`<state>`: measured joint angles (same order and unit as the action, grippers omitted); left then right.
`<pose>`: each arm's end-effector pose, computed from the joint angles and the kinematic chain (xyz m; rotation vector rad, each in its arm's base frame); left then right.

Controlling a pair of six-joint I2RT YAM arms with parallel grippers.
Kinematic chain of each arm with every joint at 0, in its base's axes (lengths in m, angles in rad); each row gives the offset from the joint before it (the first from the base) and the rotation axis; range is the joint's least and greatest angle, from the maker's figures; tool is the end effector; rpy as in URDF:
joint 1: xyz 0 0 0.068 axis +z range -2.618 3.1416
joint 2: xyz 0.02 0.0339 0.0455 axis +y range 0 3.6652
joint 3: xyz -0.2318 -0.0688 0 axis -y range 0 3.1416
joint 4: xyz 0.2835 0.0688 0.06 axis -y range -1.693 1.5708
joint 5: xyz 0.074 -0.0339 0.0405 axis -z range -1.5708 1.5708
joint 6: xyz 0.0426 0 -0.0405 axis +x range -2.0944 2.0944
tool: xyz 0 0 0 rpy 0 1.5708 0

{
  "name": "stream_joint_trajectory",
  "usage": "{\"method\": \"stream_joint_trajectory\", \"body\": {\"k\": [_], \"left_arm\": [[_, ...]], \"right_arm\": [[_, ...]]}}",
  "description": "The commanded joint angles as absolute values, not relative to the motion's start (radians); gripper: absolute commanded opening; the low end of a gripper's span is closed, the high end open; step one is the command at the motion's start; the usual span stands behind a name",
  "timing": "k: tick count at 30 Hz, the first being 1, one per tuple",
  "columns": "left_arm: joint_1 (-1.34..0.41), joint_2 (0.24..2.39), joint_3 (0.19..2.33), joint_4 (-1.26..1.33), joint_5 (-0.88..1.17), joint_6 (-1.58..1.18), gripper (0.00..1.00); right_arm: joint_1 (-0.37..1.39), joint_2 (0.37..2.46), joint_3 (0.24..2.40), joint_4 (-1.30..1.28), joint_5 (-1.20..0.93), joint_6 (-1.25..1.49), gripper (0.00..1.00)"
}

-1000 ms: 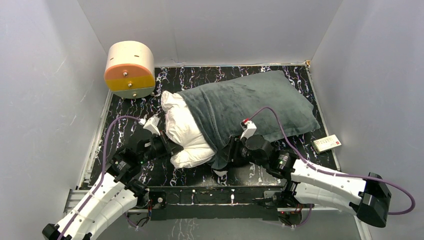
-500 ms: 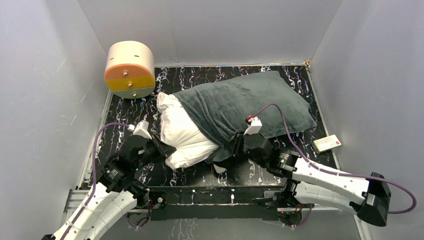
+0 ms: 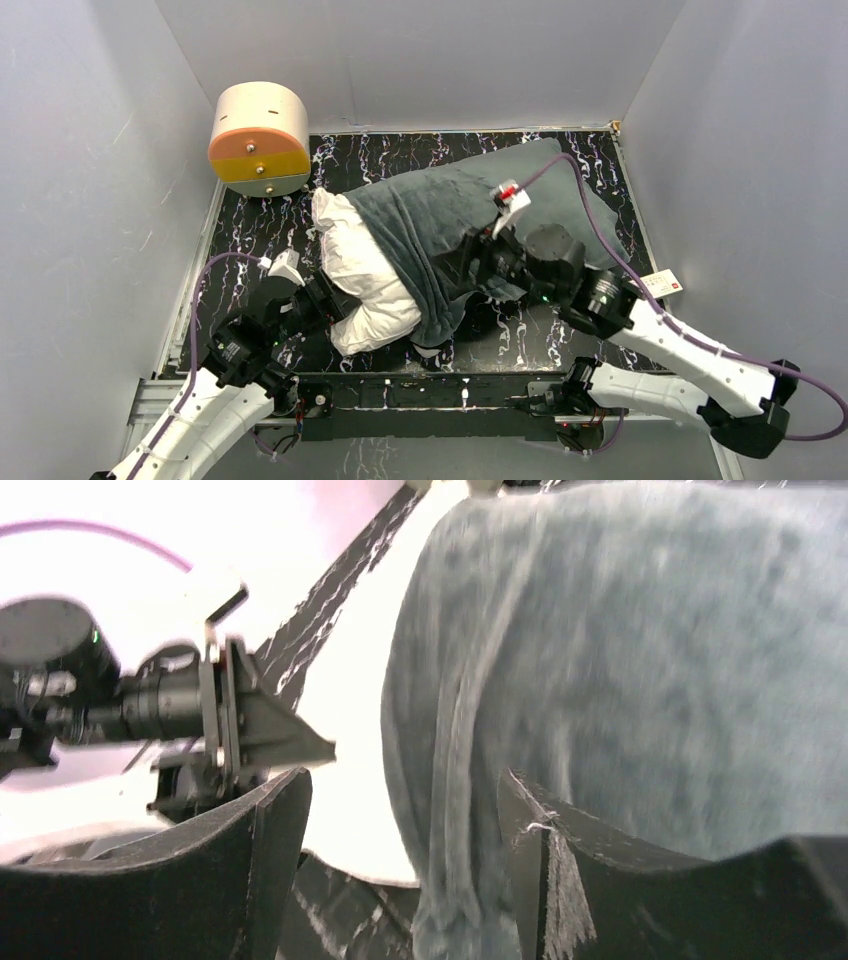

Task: Remove the pillowcase from the pillow
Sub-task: Remove the pillow from the pillowcase.

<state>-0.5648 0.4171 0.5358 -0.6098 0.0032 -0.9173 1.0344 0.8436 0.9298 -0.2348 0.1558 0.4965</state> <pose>0.1564 -0.0993 0.2456 -0.3823 2.1586 -0.8894 0.1375 0.2184 0.3537 -0.3654 1.7859 0.9832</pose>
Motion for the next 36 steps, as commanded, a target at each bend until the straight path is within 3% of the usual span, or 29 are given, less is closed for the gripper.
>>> {"method": "stream_joint_trajectory", "body": {"k": [1, 9, 13, 19, 23, 27, 30, 36], "left_arm": [[-0.558, 0.414, 0.586, -0.653, -0.077, -0.927, 0.80], [-0.558, 0.429, 0.773, -0.796, -0.271, -0.886, 0.96], [-0.558, 0.463, 0.864, -0.806, -0.320, -0.780, 0.98], [-0.559, 0.704, 0.972, -0.819, -0.309, -0.682, 0.98], [-0.556, 0.787, 0.978, -0.690, -0.306, -0.672, 0.98], [-0.516, 0.894, 0.997, -0.612, -0.300, -0.650, 0.98], [-0.385, 0.928, 0.957, -0.507, -0.136, -0.632, 0.98], [-0.244, 0.948, 0.790, -0.247, 0.406, -0.604, 0.98]], "right_arm": [[1.031, 1.042, 1.150, -0.267, 0.289, 0.358, 0.77], [1.014, 1.476, 1.498, -0.390, 0.471, 0.210, 0.84], [0.954, 1.566, 1.486, -0.360, 0.441, 0.188, 0.87], [0.936, 1.511, 1.123, -0.336, 0.247, 0.329, 0.72], [0.938, 1.374, 0.744, -0.118, 0.066, 0.531, 0.65], [0.948, 1.262, 0.459, 0.114, 0.009, 0.732, 0.64], [0.948, 1.230, 0.377, 0.155, 0.014, 0.790, 0.64], [0.948, 1.226, 0.417, 0.115, 0.013, 0.763, 0.65]]}}
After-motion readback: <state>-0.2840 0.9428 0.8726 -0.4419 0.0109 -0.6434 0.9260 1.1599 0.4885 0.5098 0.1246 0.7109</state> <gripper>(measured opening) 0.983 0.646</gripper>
